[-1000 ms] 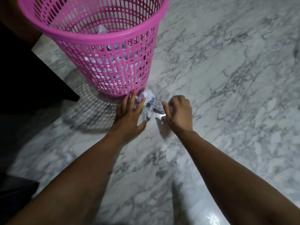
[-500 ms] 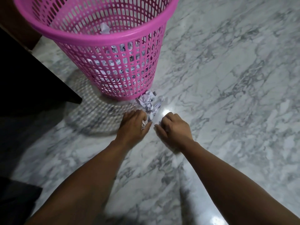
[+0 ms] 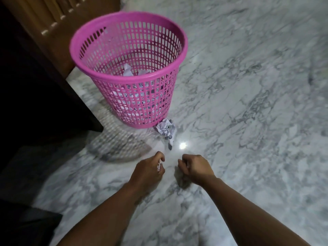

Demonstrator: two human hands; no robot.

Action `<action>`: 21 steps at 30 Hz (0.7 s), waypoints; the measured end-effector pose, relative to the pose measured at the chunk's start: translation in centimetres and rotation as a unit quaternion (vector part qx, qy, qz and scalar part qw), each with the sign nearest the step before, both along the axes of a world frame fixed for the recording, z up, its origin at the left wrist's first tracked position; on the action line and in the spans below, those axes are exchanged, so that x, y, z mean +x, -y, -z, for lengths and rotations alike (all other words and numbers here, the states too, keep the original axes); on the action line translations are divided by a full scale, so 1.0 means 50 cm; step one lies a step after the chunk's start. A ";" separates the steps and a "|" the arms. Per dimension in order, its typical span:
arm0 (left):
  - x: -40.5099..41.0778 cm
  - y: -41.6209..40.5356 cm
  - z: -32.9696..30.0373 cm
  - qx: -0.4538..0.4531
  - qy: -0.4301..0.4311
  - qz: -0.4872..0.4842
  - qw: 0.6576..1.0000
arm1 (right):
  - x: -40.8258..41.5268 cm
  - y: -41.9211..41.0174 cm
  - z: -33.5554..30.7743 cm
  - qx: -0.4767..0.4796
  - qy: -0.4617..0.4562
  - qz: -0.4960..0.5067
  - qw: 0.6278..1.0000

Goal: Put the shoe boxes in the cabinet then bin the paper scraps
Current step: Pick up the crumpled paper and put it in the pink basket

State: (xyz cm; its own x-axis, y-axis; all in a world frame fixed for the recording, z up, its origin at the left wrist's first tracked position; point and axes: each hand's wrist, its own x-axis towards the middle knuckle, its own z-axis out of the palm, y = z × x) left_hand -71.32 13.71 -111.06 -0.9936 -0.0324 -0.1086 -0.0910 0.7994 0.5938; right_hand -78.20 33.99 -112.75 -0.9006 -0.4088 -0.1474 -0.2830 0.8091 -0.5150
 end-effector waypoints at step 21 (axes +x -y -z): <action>-0.406 0.228 -0.559 0.066 -0.311 -0.243 0.917 | -0.363 0.356 -0.615 -0.105 -0.100 -0.045 0.988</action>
